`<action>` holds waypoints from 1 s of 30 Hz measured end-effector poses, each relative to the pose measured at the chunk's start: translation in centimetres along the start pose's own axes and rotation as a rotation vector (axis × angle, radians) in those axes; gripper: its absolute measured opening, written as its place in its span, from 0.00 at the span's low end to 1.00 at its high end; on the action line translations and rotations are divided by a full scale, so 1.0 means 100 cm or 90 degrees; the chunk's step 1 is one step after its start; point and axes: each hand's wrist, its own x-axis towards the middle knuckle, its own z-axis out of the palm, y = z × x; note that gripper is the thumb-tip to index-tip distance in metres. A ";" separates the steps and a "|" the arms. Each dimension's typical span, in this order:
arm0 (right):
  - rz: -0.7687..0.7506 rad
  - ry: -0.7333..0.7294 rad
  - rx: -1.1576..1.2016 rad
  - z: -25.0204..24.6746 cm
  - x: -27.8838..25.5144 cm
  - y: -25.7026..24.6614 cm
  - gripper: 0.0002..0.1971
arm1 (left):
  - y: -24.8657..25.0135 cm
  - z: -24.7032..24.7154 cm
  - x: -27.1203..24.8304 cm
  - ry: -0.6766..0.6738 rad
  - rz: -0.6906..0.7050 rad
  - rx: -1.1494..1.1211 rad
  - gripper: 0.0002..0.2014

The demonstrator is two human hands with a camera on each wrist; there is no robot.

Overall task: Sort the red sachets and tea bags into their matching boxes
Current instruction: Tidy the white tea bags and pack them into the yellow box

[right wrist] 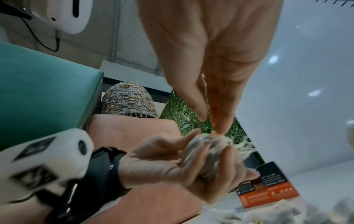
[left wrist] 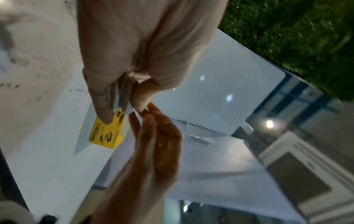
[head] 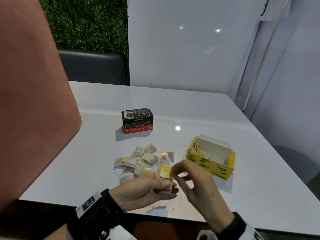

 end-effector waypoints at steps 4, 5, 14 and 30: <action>0.153 -0.166 -0.031 -0.024 0.012 0.014 0.34 | 0.006 0.018 0.006 -0.040 -0.019 0.326 0.20; 0.171 -0.218 -0.026 -0.030 0.014 0.018 0.35 | 0.008 0.022 0.010 -0.042 -0.027 0.391 0.29; 0.158 -0.175 -0.019 -0.067 0.029 0.045 0.21 | 0.028 0.054 0.063 0.034 0.021 0.835 0.47; 0.103 -0.460 -0.500 -0.130 0.081 0.126 0.15 | 0.071 0.023 0.137 0.151 -0.005 0.816 0.52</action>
